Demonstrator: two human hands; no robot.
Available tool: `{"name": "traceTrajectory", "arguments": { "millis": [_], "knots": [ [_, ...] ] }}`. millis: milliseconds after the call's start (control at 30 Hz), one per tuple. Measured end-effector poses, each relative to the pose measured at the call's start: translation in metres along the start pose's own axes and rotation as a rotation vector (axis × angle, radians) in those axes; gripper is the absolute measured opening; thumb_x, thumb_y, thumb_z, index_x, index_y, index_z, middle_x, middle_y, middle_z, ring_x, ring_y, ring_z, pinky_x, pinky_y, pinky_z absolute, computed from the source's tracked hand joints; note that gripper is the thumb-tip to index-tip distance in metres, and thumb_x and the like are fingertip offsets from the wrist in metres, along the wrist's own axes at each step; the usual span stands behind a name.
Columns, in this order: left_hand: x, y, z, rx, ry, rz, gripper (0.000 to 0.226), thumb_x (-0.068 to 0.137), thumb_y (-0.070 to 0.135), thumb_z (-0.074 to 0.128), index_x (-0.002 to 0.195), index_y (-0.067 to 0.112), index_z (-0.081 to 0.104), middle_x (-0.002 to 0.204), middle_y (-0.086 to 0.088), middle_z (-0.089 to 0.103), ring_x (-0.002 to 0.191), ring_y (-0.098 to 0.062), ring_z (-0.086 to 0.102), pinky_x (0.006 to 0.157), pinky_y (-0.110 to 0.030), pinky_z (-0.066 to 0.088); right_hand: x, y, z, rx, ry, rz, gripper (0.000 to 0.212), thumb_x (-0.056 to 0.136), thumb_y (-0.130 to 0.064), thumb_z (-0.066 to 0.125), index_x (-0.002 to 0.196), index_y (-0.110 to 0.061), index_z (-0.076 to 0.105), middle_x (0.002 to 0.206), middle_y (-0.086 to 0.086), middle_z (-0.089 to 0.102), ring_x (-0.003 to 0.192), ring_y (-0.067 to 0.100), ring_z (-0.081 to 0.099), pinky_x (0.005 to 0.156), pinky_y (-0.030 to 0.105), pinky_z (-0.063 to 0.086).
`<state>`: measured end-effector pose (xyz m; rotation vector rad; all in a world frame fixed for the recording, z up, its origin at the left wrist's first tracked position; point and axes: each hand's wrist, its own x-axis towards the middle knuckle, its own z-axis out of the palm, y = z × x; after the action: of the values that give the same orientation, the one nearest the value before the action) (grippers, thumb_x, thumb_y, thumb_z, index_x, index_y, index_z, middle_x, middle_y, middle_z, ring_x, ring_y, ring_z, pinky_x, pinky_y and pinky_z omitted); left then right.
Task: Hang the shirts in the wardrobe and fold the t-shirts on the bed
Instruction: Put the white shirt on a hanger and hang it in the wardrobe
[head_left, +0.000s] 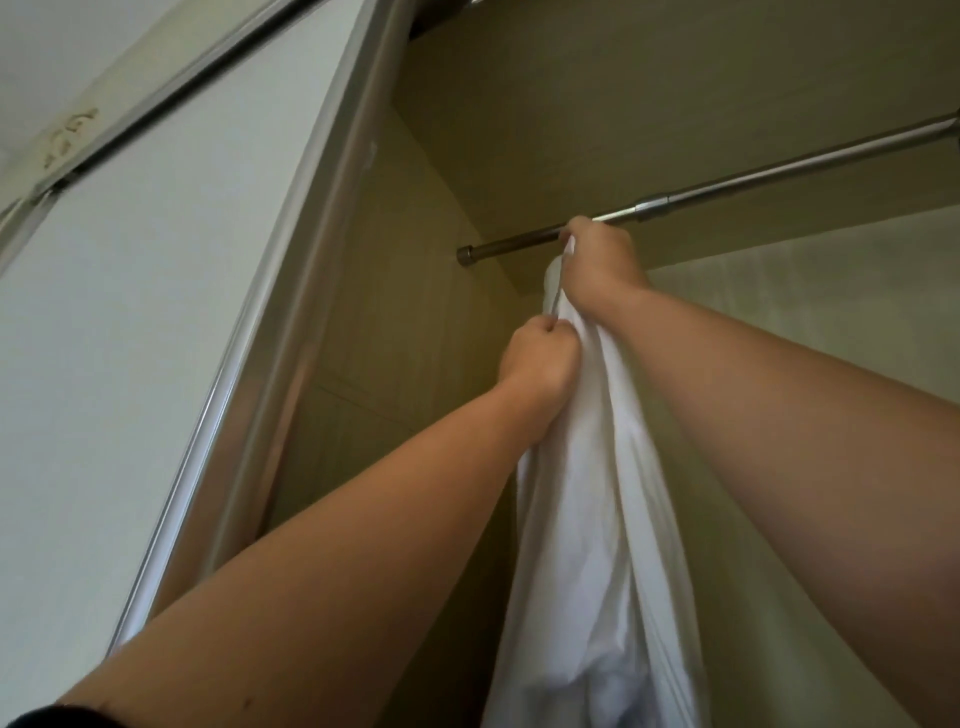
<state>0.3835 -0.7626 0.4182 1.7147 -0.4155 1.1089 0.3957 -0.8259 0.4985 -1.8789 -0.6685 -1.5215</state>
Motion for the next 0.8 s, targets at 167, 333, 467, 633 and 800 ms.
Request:
{"name": "traceTrajectory", "arguments": {
  "millis": [167, 333, 467, 633, 800],
  "knots": [
    [-0.023, -0.002, -0.004, -0.021, 0.014, -0.014, 0.04, 0.096, 0.024, 0.031, 0.125, 0.01, 0.054, 0.12, -0.011, 0.059, 0.107, -0.029, 0.057, 0.095, -0.043, 0.047, -0.025, -0.005, -0.012, 0.024, -0.054, 0.048, 0.039, 0.091, -0.012, 0.051, 0.127, -0.006, 0.038, 0.128, 0.018, 0.051, 0.118, 0.035, 0.05, 0.081, 0.031, 0.039],
    [-0.046, -0.007, -0.008, 0.026, 0.049, -0.009, 0.036, 0.097, 0.025, 0.032, 0.113, 0.005, 0.057, 0.105, -0.008, 0.06, 0.092, -0.025, 0.057, 0.081, -0.033, 0.047, -0.057, -0.002, -0.033, 0.08, -0.1, 0.149, 0.058, 0.088, -0.018, 0.06, 0.136, -0.004, 0.03, 0.137, 0.013, 0.045, 0.124, 0.031, 0.047, 0.085, 0.029, 0.039],
    [-0.072, -0.01, -0.021, 0.024, 0.114, 0.023, 0.026, 0.092, 0.018, 0.039, 0.092, 0.001, 0.059, 0.073, 0.0, 0.047, 0.062, -0.016, 0.043, 0.057, -0.027, 0.034, -0.087, -0.004, -0.043, 0.175, -0.175, 0.203, 0.06, 0.087, -0.021, 0.061, 0.137, -0.006, 0.031, 0.135, 0.011, 0.045, 0.119, 0.029, 0.05, 0.076, 0.028, 0.039],
    [-0.104, -0.004, -0.031, 0.074, 0.106, 0.016, 0.015, 0.09, 0.024, 0.046, 0.09, 0.015, 0.058, 0.078, 0.006, 0.055, 0.068, -0.012, 0.051, 0.06, -0.027, 0.041, -0.116, -0.01, -0.051, 0.283, -0.296, 0.26, 0.063, 0.084, -0.024, 0.062, 0.136, -0.007, 0.031, 0.13, 0.009, 0.046, 0.113, 0.028, 0.052, 0.084, 0.034, 0.047],
    [-0.123, 0.012, -0.045, 0.161, 0.088, -0.03, 0.02, 0.087, 0.035, 0.057, 0.085, 0.017, 0.051, 0.08, 0.005, 0.05, 0.071, -0.013, 0.049, 0.059, -0.027, 0.037, -0.137, -0.02, -0.061, 0.361, -0.338, 0.318, 0.064, 0.08, -0.023, 0.063, 0.134, -0.008, 0.031, 0.116, 0.008, 0.048, 0.103, 0.029, 0.053, 0.079, 0.036, 0.049]
  ]
}}
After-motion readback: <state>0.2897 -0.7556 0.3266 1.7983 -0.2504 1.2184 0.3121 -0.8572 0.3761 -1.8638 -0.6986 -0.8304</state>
